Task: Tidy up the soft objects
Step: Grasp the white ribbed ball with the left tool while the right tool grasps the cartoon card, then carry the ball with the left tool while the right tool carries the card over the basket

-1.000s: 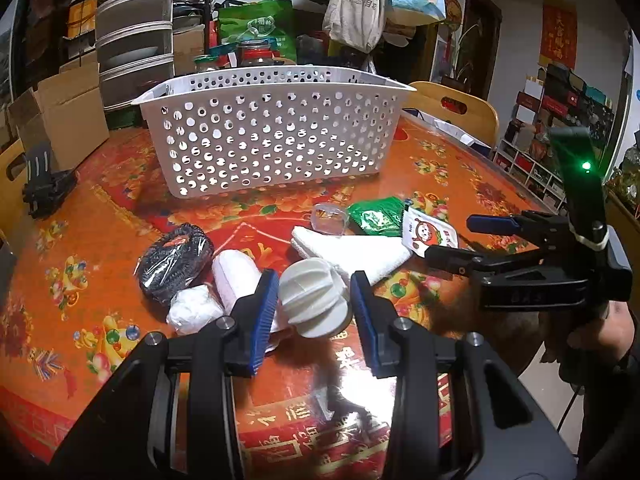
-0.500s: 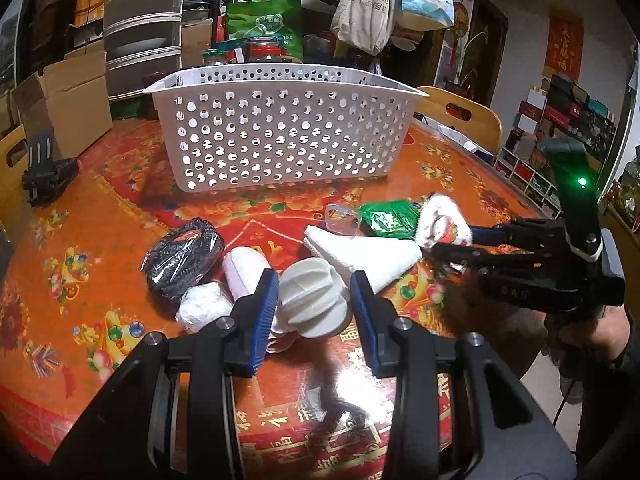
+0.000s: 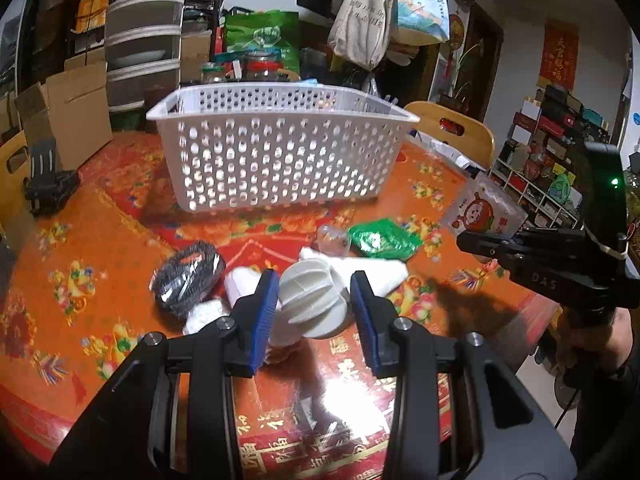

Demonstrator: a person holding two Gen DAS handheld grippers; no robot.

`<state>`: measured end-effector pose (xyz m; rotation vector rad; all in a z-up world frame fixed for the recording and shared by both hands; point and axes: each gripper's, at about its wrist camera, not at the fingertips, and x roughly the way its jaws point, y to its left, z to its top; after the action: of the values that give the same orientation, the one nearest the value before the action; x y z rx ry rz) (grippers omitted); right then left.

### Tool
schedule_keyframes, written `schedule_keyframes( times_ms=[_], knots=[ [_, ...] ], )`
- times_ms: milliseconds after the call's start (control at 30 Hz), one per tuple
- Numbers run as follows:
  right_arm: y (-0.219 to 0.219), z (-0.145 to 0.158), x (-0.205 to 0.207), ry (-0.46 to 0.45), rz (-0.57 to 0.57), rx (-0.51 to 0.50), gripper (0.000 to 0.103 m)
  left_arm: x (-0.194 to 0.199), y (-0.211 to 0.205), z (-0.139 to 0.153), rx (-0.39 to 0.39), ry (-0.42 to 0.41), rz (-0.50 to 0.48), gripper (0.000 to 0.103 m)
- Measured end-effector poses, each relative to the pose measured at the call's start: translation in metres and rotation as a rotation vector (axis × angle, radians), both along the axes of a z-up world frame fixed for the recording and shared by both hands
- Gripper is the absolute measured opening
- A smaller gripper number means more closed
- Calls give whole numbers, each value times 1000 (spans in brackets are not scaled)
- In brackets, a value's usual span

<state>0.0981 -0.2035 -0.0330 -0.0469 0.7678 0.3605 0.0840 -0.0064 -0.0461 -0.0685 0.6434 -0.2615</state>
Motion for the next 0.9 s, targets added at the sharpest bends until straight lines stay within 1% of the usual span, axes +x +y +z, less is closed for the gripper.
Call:
schedule_keyframes(
  times_ms=[233, 400, 533, 667, 800, 900],
  knots=[
    [10, 36, 8, -43, 53, 37, 2, 6, 3, 31, 14, -32, 1, 35],
    [18, 55, 21, -65, 67, 36, 2, 19, 10, 58, 11, -57, 1, 35],
    [22, 74, 35, -82, 80, 43, 2, 36, 17, 82, -2, -65, 1, 35],
    [26, 90, 54, -75, 90, 50, 2, 59, 24, 108, -15, -70, 8, 35],
    [33, 105, 81, -60, 102, 30, 2, 95, 26, 135, -6, -65, 29, 35],
    [38, 110, 107, -31, 98, 22, 2, 133, 30, 146, -15, -25, 51, 35]
  ],
)
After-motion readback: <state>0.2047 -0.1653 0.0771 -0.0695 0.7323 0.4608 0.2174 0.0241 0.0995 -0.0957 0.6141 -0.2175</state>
